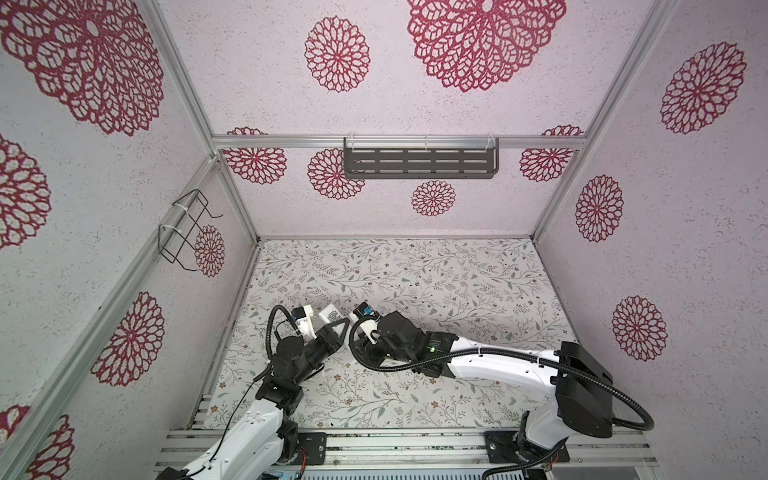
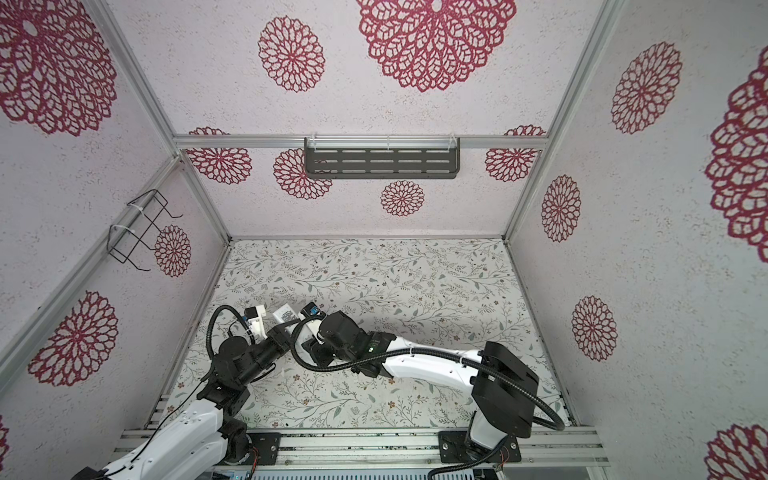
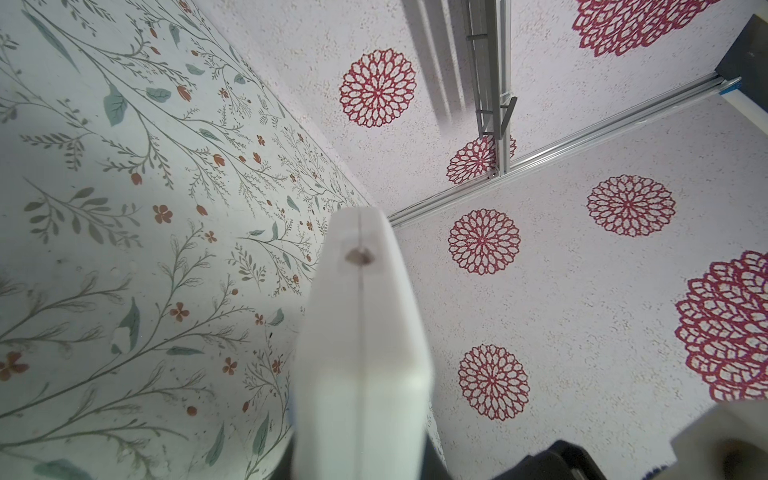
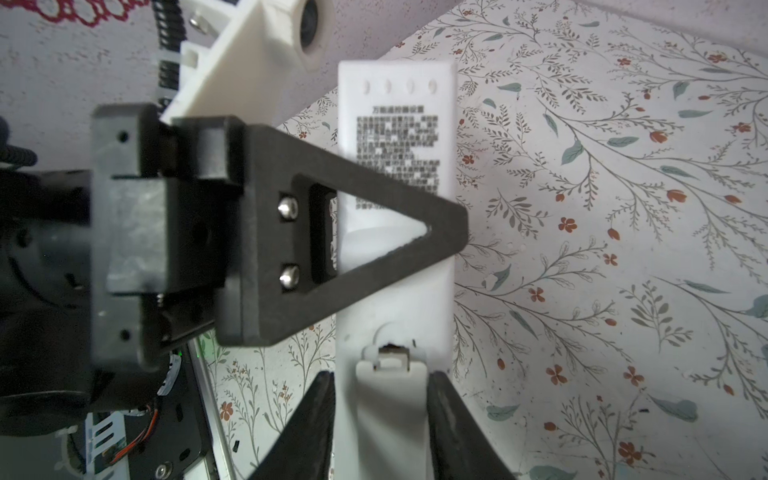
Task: Load the batteries into the remote control
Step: 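Lower the cover onto the compartment and slide it toward the latch with the right gripper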
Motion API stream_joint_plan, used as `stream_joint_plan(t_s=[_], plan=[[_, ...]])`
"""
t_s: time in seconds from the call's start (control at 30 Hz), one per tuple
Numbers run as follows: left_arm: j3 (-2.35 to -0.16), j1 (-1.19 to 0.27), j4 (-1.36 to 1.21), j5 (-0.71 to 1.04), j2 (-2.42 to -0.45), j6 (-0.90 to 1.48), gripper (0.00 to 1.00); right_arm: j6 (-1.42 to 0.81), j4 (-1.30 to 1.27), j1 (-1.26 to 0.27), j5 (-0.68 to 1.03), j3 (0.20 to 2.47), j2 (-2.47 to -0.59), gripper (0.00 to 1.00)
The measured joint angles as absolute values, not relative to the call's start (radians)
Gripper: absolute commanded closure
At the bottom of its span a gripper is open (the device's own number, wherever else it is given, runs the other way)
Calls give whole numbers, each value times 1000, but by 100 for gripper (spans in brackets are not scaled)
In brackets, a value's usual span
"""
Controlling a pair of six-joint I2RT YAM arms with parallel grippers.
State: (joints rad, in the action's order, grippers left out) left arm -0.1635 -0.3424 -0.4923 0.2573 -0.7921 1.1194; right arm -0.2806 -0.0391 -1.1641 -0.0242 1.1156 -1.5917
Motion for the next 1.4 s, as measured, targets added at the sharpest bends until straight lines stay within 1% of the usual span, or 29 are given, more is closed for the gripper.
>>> stream_joint_plan(t_s=[0.2,0.33,0.43,0.9,1.4], plan=[[-163,-342,-496,261,-793,1120,100,-280,-39,-1168,-23,1116,-1592,50],[-163,-342,-496,264,-793,1120,100,-278,-33,-1168,-27,1116,-1591,43],[-163,-342,-496,266,-793,1120,100,-272,-23,-1168,-30,1116,-1586,41],[-164,-342,-496,282,-792,1115,100,-278,89,-1159,-77,1137,-1507,43],[-164,-342,-497,309,-799,1116,100,-282,117,-1123,-72,1137,-1545,46]])
